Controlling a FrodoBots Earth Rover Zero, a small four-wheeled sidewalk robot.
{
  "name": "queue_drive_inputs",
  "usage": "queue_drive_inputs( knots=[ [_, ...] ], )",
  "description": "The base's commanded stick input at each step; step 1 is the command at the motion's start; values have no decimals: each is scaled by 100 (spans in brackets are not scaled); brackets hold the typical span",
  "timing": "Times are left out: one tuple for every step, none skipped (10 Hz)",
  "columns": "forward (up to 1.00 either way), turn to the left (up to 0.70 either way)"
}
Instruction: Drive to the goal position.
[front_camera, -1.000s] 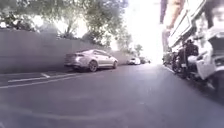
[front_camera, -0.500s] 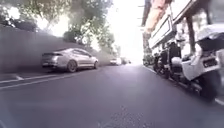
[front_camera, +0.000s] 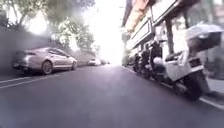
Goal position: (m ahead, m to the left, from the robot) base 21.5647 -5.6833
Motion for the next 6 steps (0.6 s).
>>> queue_drive_inputs(
  knots=[
    [45, 0],
    [45, 0],
    [45, 0],
    [45, 0],
    [45, 0],
    [45, 0]
  ],
)
